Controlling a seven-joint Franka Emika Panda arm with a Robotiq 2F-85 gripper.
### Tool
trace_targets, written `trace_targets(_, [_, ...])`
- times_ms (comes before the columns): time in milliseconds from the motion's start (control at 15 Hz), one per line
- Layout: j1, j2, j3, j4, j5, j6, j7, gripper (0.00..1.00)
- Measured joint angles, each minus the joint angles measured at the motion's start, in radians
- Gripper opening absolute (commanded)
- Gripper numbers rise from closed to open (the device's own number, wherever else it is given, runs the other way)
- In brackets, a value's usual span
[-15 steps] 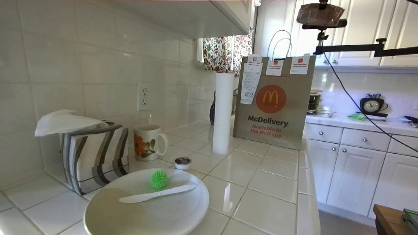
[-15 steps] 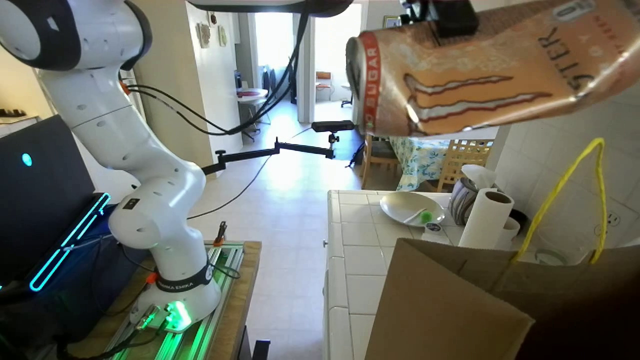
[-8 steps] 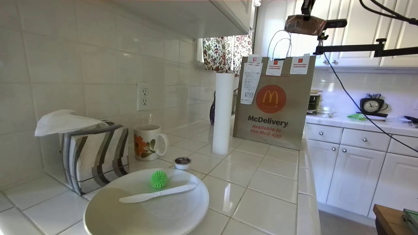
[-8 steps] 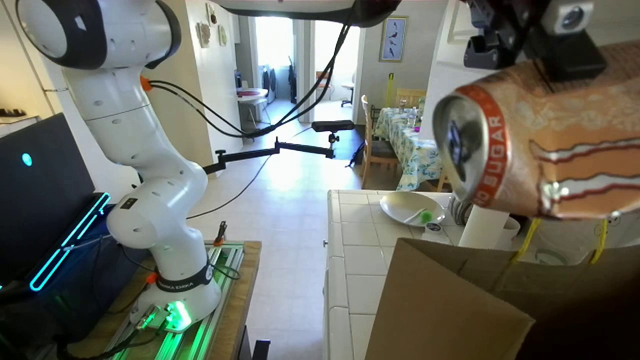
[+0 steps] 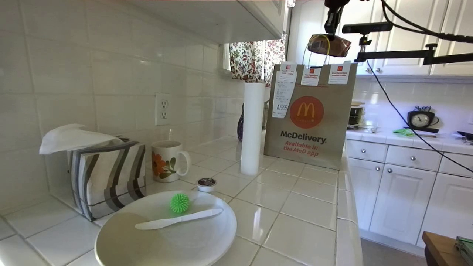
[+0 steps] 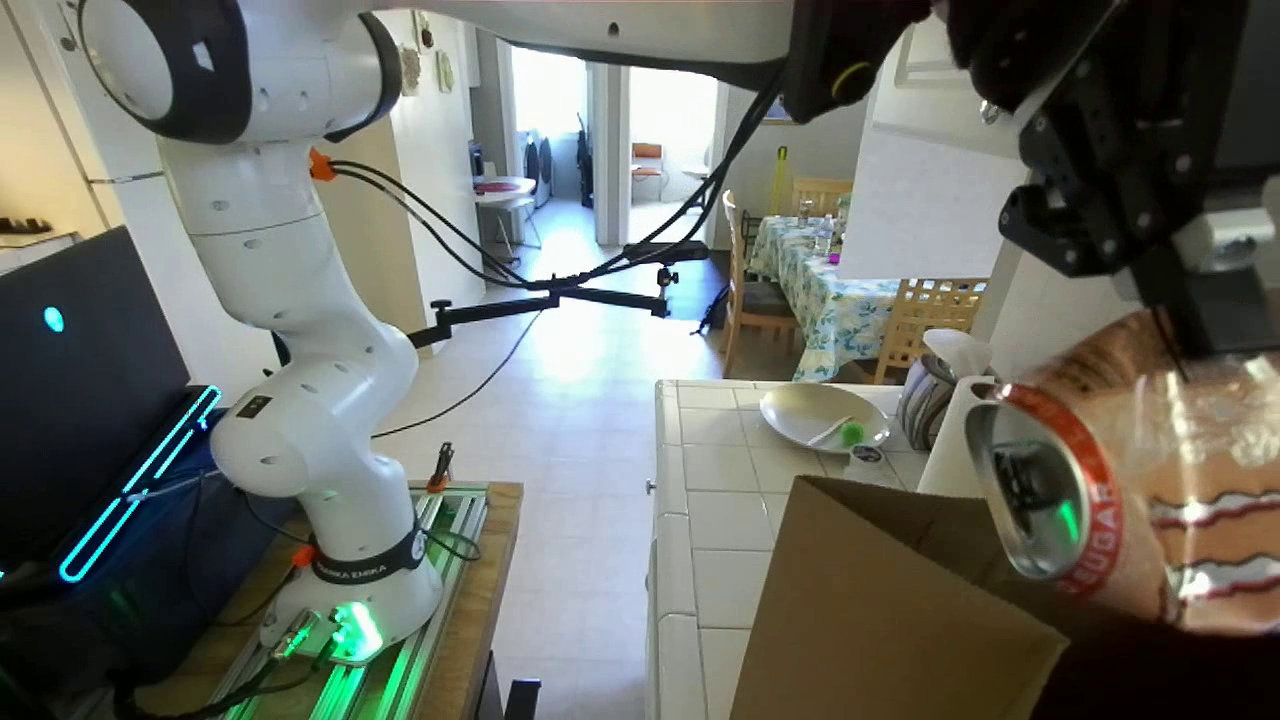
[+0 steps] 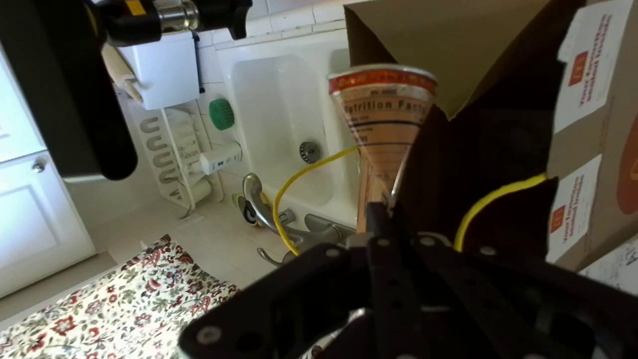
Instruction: Put the can inside the paper bag
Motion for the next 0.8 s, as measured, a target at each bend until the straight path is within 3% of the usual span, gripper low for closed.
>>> trace_targets(800, [-0.058, 0.139, -0.01, 0.115, 0.112, 0.063, -0.01, 0.01])
